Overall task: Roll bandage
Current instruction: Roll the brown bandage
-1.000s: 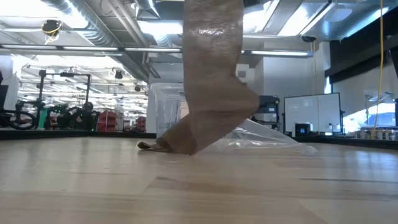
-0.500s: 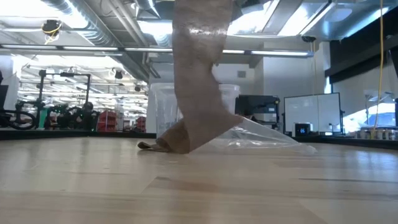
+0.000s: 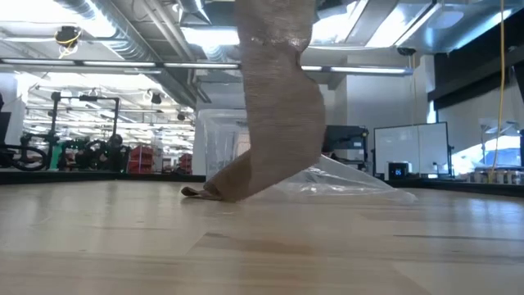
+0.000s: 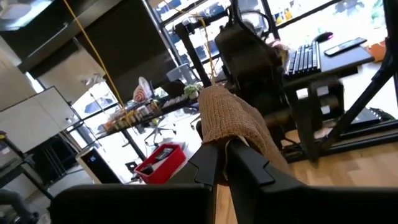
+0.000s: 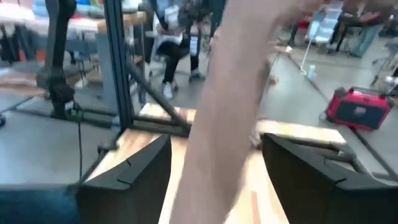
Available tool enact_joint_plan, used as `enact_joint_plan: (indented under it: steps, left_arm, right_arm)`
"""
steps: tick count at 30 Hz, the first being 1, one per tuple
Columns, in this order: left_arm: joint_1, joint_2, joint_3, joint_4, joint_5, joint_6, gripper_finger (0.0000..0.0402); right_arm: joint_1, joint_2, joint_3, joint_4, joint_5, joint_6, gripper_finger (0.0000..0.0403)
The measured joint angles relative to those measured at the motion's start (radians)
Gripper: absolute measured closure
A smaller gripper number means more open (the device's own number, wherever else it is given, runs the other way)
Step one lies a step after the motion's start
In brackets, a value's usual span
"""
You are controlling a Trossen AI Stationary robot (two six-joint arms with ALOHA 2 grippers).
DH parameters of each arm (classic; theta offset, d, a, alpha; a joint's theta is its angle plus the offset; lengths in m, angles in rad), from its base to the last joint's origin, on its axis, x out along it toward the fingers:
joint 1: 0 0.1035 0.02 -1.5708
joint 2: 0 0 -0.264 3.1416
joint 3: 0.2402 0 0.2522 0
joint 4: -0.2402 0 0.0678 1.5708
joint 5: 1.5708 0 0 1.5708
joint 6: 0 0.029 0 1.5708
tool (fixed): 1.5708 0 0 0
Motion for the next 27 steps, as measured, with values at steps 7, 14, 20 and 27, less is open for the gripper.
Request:
enact_joint_plan:
  steps: [7, 14, 20, 27]
  left_arm:
    - [0.002, 0.0, -0.002, -0.001, 0.0, 0.026, 0.0386]
    - [0.001, 0.0, -0.003, -0.004, 0.0, 0.023, 0.0386]
    - [0.001, 0.0, -0.003, -0.013, 0.0, 0.023, 0.0386]
    - [-0.013, 0.001, -0.004, -0.029, -0.026, 0.039, 0.0386]
  right_arm:
    - [0.0, -0.004, 0.002, 0.115, 0.012, 0.03, 0.0151]
    - [0.0, 0.006, 0.004, 0.184, 0.01, 0.047, 0.0231]
    - [0.0, 0.001, 0.004, 0.2, -0.003, 0.044, 0.0377]
    - [0.033, -0.06, 0.003, 0.177, -0.002, 0.037, 0.0397]
